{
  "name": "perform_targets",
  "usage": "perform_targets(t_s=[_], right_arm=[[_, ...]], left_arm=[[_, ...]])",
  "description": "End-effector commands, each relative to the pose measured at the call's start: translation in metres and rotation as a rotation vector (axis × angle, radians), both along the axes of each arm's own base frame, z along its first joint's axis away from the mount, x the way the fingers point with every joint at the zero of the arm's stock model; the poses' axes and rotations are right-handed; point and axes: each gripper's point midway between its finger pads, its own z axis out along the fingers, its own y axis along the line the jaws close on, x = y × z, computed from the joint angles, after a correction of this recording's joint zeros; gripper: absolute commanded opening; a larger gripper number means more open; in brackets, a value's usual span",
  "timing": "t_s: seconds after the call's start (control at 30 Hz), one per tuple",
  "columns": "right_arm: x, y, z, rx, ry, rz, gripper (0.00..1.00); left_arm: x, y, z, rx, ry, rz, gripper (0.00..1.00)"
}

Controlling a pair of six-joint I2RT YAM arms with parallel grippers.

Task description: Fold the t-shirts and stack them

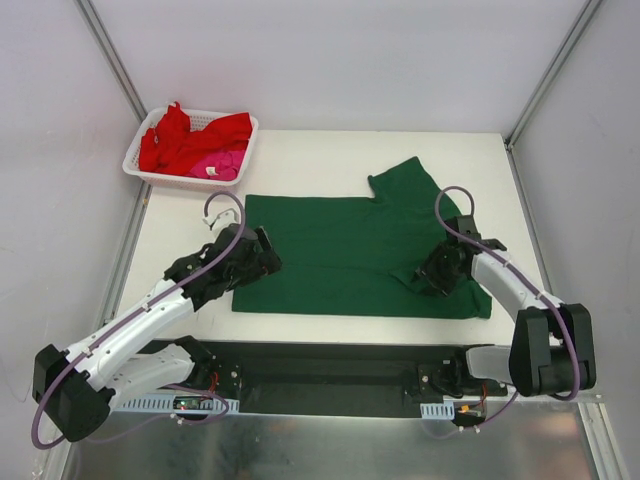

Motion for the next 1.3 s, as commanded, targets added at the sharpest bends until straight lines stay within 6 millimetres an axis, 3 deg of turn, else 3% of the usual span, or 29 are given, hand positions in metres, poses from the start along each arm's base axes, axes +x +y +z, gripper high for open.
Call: perform_targets(t_s=[0.0,0.1,0.2,0.23,0.47,0.67,0.8,0.83,0.87,0.97,1.0,1.27], right_arm=[[0.015,0.001,0.000,-0.035,-0.031,-0.018,0.47],[0.016,0.003,-0.005,-0.044,-0.019,-0.011,0.46],[0.018,0.004,-0.009,-0.048,-0.004,-0.004,0.34],[0.020,0.004,-0.008,-0.048,-0.007,-0.008,0.24],[0.028,0.001,0.007,-0.108,-0.020,0.029,0.02],[0.054,0.005,0.020,-0.165,-0.047,0.115,0.01],[0.073,0.014,0.014,-0.178,-0.017,0.180,0.01],[0.074,0.014,0.004,-0.197,0.016,0.218,0.01],[0.085,0.015,0.012,-0.227,0.003,0.240,0.01],[0.091,0.014,0.008,-0.306,0.049,0.321,0.01],[0.101,0.016,0.015,-0.318,0.027,0.333,0.01],[0.116,0.029,0.018,-0.327,0.020,0.449,0.01]], left_arm=[[-0.005,0.004,0.000,-0.002,0.006,0.007,0.98],[-0.005,0.006,0.000,0.005,0.009,0.007,0.98],[-0.004,0.008,0.001,0.010,0.010,0.009,0.98],[-0.004,0.008,0.001,0.010,0.009,0.011,0.98],[-0.001,0.012,0.003,0.015,0.006,0.023,0.99],[-0.001,0.015,0.001,0.020,0.013,0.033,0.99],[-0.001,0.016,-0.002,0.024,0.022,0.035,0.99],[-0.001,0.016,-0.002,0.021,0.020,0.037,0.99],[-0.001,0.016,-0.002,0.023,0.023,0.036,0.99],[-0.001,0.017,-0.004,0.026,0.026,0.040,0.99],[-0.001,0.017,-0.004,0.023,0.027,0.039,0.99],[-0.004,0.017,-0.012,0.023,0.049,0.050,0.99]])
